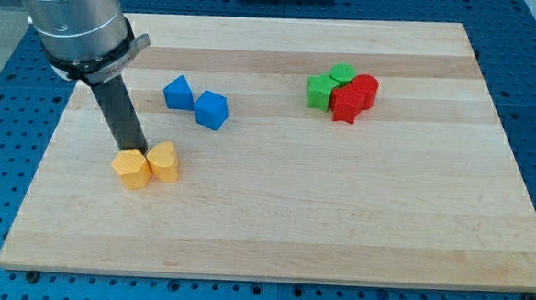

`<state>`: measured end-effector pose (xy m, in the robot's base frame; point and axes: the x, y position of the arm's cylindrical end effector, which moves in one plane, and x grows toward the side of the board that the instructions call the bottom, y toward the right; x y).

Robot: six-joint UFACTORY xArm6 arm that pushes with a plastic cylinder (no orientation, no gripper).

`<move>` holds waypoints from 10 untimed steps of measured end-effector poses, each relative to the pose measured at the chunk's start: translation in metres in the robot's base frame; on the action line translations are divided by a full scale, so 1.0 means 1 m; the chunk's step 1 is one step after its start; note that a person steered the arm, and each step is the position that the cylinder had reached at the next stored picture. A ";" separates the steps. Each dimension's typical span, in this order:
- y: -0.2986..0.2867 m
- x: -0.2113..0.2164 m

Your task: Push the green blocks to the yellow blocks

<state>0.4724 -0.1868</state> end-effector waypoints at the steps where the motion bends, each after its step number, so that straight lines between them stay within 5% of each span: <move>1: -0.023 -0.027; 3: -0.065 -0.147; 4: -0.001 -0.206; 5: 0.125 -0.231; 7: 0.328 -0.209; 8: 0.370 -0.192; 10: 0.332 -0.185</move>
<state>0.2874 0.1454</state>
